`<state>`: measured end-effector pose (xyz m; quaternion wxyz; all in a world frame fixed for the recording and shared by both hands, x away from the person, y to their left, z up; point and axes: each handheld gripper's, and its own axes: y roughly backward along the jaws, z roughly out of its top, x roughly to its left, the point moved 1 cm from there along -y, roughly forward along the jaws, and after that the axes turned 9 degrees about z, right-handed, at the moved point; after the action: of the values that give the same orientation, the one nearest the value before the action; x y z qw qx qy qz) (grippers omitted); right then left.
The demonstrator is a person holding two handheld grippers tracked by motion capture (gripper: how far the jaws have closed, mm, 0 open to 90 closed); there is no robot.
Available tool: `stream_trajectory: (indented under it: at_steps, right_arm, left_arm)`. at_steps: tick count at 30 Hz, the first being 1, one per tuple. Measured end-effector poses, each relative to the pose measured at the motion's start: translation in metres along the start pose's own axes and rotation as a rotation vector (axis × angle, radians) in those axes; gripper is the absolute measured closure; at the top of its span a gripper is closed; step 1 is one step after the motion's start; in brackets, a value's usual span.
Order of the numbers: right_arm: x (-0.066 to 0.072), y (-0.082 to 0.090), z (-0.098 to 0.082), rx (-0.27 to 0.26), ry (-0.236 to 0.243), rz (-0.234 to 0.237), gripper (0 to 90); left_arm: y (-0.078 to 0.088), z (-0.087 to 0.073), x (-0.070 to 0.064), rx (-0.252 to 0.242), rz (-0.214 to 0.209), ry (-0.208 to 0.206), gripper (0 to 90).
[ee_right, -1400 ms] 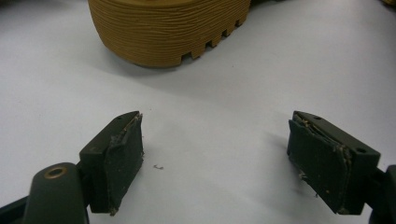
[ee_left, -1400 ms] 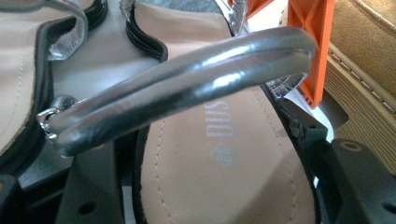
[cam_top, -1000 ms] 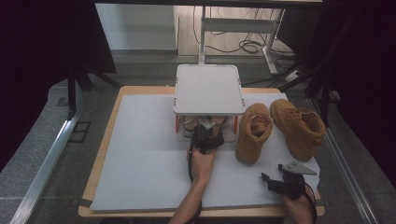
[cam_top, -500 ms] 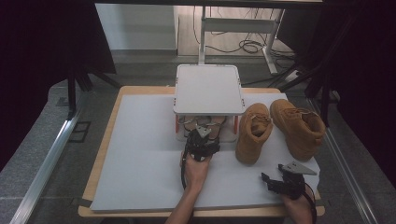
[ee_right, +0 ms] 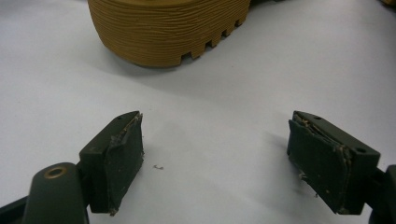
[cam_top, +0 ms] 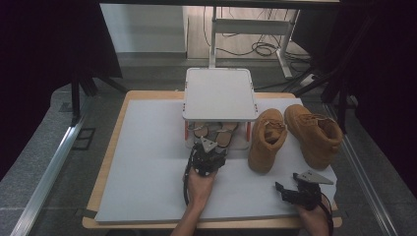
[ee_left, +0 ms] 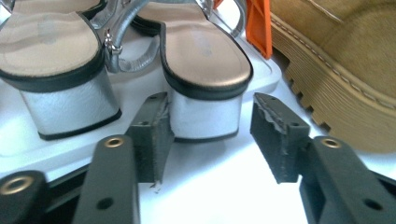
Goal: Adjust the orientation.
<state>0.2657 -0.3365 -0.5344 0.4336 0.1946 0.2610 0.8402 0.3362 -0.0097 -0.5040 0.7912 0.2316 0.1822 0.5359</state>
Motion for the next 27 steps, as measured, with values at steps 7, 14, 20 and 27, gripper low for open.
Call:
stream_trajectory:
  at_steps: [7,14,20,27]
  right_arm:
    - [0.0,0.0,0.0,0.0,0.0,-0.001,18.6]
    - [0.0,0.0,0.0,0.0,0.0,0.0,18.5]
    - [0.0,0.0,0.0,0.0,0.0,-0.001,18.5]
    - [0.0,0.0,0.0,0.0,0.001,-0.001,18.6]
  left_arm:
    - [-0.001,-0.003,-0.003,0.003,-0.022,-0.034,68.4]
    - [-0.004,-0.002,-0.006,0.003,-0.049,-0.061,84.9]
    - [-0.01,0.003,-0.008,0.013,-0.043,-0.089,88.8]
    - [-0.016,0.007,-0.008,0.014,-0.036,-0.089,89.2]
